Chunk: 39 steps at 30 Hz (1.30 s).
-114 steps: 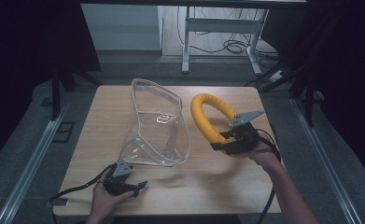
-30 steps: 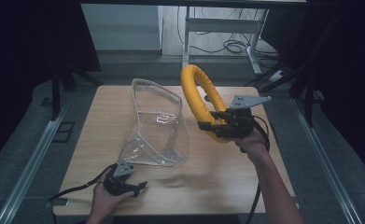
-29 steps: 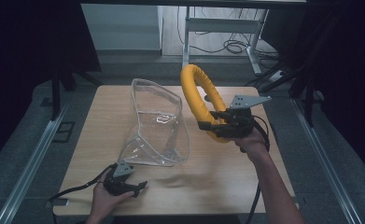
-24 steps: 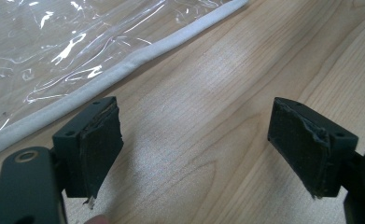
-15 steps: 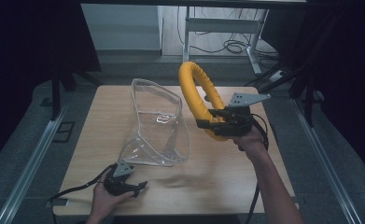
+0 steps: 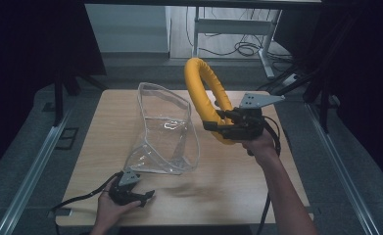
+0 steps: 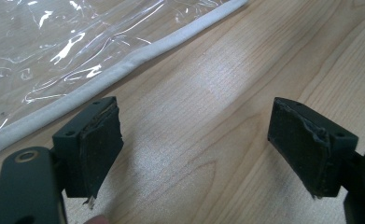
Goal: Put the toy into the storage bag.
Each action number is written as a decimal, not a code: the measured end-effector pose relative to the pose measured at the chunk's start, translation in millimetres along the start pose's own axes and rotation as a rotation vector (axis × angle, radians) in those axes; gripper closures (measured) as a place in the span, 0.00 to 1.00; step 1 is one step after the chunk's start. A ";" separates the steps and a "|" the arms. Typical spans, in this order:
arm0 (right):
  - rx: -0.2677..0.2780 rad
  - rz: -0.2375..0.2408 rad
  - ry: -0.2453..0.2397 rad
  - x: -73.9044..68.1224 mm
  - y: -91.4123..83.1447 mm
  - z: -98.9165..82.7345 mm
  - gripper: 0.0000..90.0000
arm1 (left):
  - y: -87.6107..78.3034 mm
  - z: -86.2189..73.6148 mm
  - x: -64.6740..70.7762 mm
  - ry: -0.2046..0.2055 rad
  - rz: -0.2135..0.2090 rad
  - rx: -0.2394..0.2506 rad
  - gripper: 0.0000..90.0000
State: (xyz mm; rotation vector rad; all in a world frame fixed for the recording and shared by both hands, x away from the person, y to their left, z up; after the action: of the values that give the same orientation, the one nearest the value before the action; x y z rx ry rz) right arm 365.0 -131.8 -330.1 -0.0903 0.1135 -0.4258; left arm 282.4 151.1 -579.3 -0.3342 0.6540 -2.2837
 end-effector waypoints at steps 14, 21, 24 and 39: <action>0.040 0.040 -0.020 -14.9 10.2 19.2 0.57 | -0.1 -0.3 0.1 0.002 -0.004 -0.005 0.19; 0.050 0.045 -0.017 -17.5 15.4 22.3 0.57 | 0.0 -0.5 0.2 0.001 -0.003 -0.006 0.19; 0.060 0.050 -0.012 -19.5 16.5 24.9 0.57 | 0.2 -0.4 0.3 0.000 -0.003 -0.005 0.19; 0.101 0.087 -0.019 -31.4 25.8 41.1 0.57 | 0.1 -0.6 0.3 0.001 -0.003 -0.006 0.19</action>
State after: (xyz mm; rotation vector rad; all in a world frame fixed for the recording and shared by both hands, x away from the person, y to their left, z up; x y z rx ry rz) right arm 352.4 -92.7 -289.5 0.0100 0.0769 -0.3436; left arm 282.0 151.0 -579.8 -0.3378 0.6613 -2.2852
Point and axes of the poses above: each handheld gripper's, and its own axes: y roughly forward along the jaws, z roughly out of its top, x roughly to its right, the point moved 6 cm from there along y, roughly forward along the jaws, and after that the axes turned 12 degrees about x, right-handed, at the moved point
